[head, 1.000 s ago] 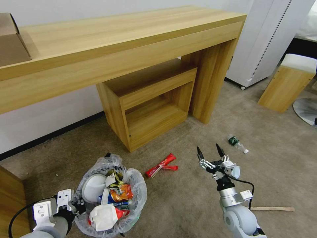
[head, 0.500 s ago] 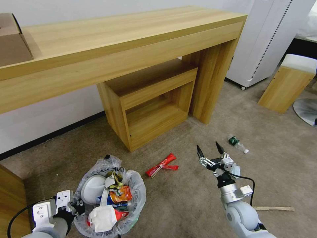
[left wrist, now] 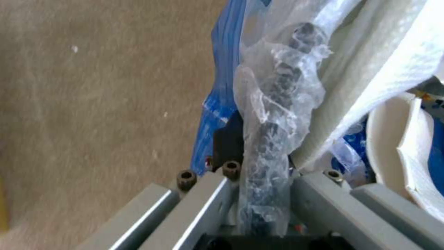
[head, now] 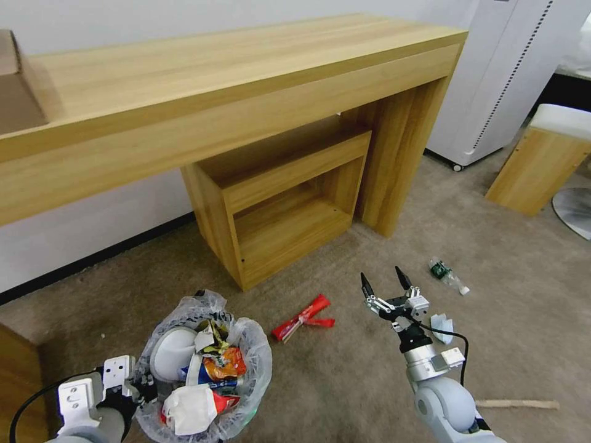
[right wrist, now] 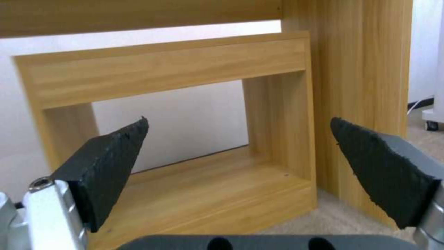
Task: Pick up the trash bin and place the garbage on the floor into it.
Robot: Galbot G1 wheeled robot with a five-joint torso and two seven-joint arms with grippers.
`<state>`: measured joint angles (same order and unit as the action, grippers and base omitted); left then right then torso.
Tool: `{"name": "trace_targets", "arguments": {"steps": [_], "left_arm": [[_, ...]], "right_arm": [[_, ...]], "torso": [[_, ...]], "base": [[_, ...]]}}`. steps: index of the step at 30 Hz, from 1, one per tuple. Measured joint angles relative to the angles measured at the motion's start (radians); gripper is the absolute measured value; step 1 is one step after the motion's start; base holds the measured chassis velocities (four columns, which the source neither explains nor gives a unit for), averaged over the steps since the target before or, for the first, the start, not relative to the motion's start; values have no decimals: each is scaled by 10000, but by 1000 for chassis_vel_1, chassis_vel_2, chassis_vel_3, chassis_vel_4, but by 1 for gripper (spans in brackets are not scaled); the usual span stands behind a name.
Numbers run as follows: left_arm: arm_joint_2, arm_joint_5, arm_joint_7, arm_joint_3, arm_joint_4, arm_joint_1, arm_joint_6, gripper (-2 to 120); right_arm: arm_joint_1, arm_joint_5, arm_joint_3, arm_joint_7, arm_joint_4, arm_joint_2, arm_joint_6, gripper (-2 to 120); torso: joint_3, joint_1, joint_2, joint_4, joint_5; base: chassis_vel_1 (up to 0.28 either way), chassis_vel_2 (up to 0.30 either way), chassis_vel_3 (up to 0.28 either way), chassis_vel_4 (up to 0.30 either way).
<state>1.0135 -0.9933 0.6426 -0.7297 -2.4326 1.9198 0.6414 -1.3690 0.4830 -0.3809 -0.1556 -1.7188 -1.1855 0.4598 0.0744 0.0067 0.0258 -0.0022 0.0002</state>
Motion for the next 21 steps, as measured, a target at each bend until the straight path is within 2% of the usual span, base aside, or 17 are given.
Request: {"name": "trace_targets", "arguments": {"steps": [6,13,17,18,19,21], "left_arm": [[1,1,-1,30,0,-22,1,0],[-10,-1,-6,9,1,-21,11,0],[-49,-35,-2,-47,-22,9,14,0],[-50,-36,4,-80,-37,42,14,0],[-53,-37,10,-129,-47,90,14,0],[-69,-40,9,-160,-74,125,14,0]], "right_arm": [[-12,-57,0,144,42,55,122,100],[31,-433,12,615,126,227,29,100],[212,-659,223,1110,323,632,-283,100],[266,-673,300,946,381,977,-509,100],[424,-475,557,312,478,1659,-893,100],[813,96,1182,-497,729,2424,-1110,100]], "torso": [[0,0,0,1,2],[-2,-1,0,0,-3],[-2,-2,0,0,2],[-2,-2,0,0,2],[-2,-1,1,-2,-5],[-2,-1,0,-2,0]], "base": [[-145,121,143,-136],[-18,23,26,-25],[0,0,0,0],[0,0,0,0],[0,0,0,0],[0,0,0,0]]}}
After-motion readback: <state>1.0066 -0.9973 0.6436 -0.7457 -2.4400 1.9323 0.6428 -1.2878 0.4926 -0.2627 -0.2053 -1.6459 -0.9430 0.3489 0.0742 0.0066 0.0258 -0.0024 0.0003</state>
